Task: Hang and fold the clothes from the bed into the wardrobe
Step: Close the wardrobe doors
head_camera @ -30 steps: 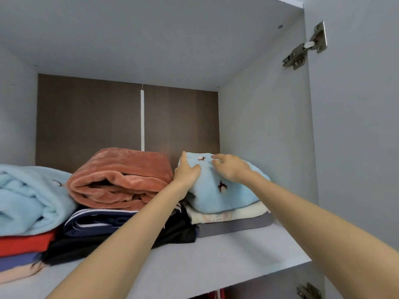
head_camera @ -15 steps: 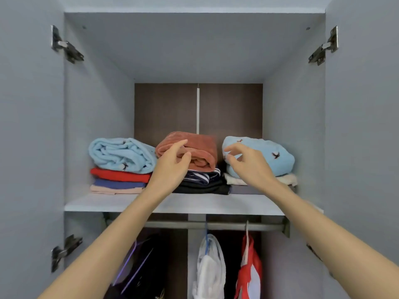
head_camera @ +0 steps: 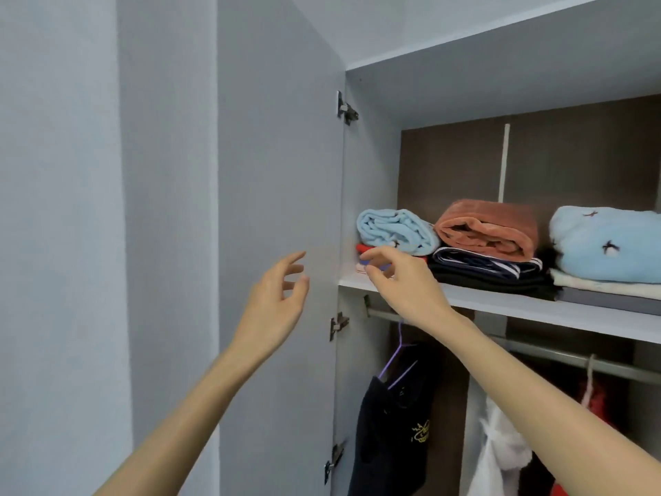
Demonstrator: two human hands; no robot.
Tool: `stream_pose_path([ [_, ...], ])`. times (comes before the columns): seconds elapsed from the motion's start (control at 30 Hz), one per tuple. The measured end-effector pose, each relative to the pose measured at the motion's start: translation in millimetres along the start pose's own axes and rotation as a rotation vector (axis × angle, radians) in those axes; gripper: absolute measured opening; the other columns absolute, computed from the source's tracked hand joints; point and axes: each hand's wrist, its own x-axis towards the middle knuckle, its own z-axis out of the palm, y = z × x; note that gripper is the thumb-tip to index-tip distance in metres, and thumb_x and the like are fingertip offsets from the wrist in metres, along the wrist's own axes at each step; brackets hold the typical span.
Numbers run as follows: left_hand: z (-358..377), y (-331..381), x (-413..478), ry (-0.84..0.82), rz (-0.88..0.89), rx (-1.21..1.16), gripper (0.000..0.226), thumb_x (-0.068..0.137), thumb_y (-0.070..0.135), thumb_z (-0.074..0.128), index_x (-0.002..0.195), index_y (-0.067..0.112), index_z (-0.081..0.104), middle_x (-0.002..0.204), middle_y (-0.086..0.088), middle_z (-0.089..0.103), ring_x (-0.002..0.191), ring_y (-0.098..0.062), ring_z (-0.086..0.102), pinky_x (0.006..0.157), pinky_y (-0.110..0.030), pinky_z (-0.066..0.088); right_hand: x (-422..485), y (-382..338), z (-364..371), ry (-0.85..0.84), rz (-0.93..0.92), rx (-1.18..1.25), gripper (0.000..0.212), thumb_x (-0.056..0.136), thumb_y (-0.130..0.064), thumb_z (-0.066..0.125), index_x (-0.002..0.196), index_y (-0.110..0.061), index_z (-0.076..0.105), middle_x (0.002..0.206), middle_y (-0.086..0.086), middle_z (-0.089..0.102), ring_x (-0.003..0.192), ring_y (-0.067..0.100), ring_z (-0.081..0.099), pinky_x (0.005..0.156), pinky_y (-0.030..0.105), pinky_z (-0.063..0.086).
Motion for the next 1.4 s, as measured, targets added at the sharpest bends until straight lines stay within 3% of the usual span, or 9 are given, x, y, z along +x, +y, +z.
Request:
stream_pose_path([
  [0.27,-108.2,-50.5,-43.9,0.106,-0.037,0.245,0.037,0.097,0.037,0.046,0.133,0.038,0.042,0.119,0.019,0.055,0.091,0.006,0.056,0.071,-0.011,0.042,15.7,-102.7,101.4,-0.043,-0.119,0.107,0.019,0.095,-0.033,0.05,0.112,-0.031,0.058,0.1,-0.02,0.062,0.079,0.006,0.059,0.074,0.032,0.05],
  [0.53,-111.1,-108.6,-38.4,-0.15,-0.245,0.272,0.059,0.096,0.027,0.049,0.149,0.014,0.026,0.146,-0.001,0.042,0.128,-0.02,0.046,0.107,-0.037,0.039,41.4,-149.7,169.7,-0.062,-0.012,-0.076,0.032,0.091,-0.05,0.051,0.099,-0.02,0.041,0.093,-0.005,0.059,0.081,0.02,0.058,0.059,0.03,0.036],
  [0.7,-97.9,-128.8,-28.2,-0.21,-0.251,0.144,0.029,0.092,0.016,0.051,0.121,0.016,0.053,0.108,0.003,0.065,0.101,-0.016,0.062,0.085,-0.026,0.049,50.4,-152.0,185.3,-0.034,0.034,-0.166,0.039,0.088,-0.049,0.052,0.094,-0.016,0.033,0.086,-0.001,0.05,0.076,0.025,0.051,0.057,0.032,0.034],
  [0.8,-98.2,-136.7,-25.4,-0.169,-0.213,0.102,0.027,0.091,0.014,0.053,0.118,0.016,0.055,0.09,0.014,0.06,0.076,0.004,0.056,0.063,-0.003,0.04,49.0,-155.6,184.6,0.0,-0.024,-0.232,0.034,0.087,-0.043,0.051,0.092,-0.016,0.032,0.076,-0.003,0.042,0.07,0.024,0.049,0.054,0.032,0.032],
  [0.87,-98.2,-138.4,-26.3,-0.188,-0.205,0.049,0.033,0.09,0.014,0.055,0.122,0.018,0.056,0.097,0.014,0.062,0.077,0.008,0.057,0.064,0.001,0.04,46.1,-155.6,181.1,0.016,-0.031,-0.271,0.033,0.086,-0.042,0.051,0.092,-0.016,0.032,0.077,-0.001,0.043,0.069,0.025,0.048,0.055,0.032,0.032],
  [0.97,-94.1,-139.7,-29.3,-0.213,-0.195,-0.032,0.036,0.087,0.011,0.055,0.119,0.024,0.062,0.095,0.018,0.066,0.079,0.009,0.062,0.066,-0.002,0.044,39.2,-150.8,169.8,0.04,-0.038,-0.337,0.033,0.084,-0.042,0.051,0.093,-0.016,0.033,0.073,-0.003,0.043,0.066,0.024,0.049,0.051,0.031,0.027],
  [1.1,-76.1,-132.3,-34.1,-0.283,-0.163,-0.159,0.043,0.087,0.006,0.054,0.124,0.026,0.065,0.106,0.011,0.07,0.093,0.003,0.065,0.086,-0.015,0.051,23.0,-130.5,138.7,0.1,-0.07,-0.349,0.029,0.083,-0.045,0.052,0.089,-0.022,0.035,0.068,-0.009,0.044,0.06,0.014,0.048,0.047,0.027,0.028],
  [1.23,-42.4,-120.0,-34.5,-0.31,-0.111,-0.295,0.035,0.089,0.006,0.06,0.117,0.026,0.068,0.091,0.022,0.069,0.09,0.009,0.064,0.078,-0.006,0.047,1.5,-101.1,100.5,0.149,-0.061,-0.357,0.023,0.084,-0.046,0.05,0.092,-0.028,0.038,0.072,-0.011,0.052,0.06,0.005,0.05,0.048,0.024,0.03],
  [1.4,20.4,-102.9,-29.6,-0.447,0.017,-0.238,0.043,0.092,0.019,0.059,0.132,0.037,0.055,0.126,0.015,0.058,0.112,0.002,0.054,0.095,-0.017,0.045,-22.1,-51.4,50.8,0.178,0.035,-0.348,0.024,0.089,-0.042,0.047,0.109,-0.03,0.041,0.075,-0.015,0.057,0.055,0.005,0.054,0.047,0.025,0.031],
])
